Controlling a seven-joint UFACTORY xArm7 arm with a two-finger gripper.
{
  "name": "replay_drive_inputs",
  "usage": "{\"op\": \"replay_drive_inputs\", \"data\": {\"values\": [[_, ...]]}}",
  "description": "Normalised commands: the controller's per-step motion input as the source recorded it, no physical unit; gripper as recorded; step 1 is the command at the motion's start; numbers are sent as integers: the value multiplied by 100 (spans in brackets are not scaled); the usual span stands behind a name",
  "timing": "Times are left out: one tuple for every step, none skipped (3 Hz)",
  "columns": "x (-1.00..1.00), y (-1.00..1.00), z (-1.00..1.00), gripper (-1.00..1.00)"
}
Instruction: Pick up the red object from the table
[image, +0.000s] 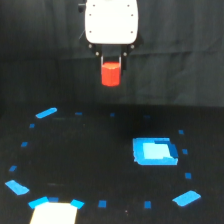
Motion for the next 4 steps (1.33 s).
{"op": "replay_drive_inputs", "data": {"values": [[6, 12, 40, -100], [3, -13, -18, -100], [18, 0, 14, -97], [18, -9, 68, -100]]}}
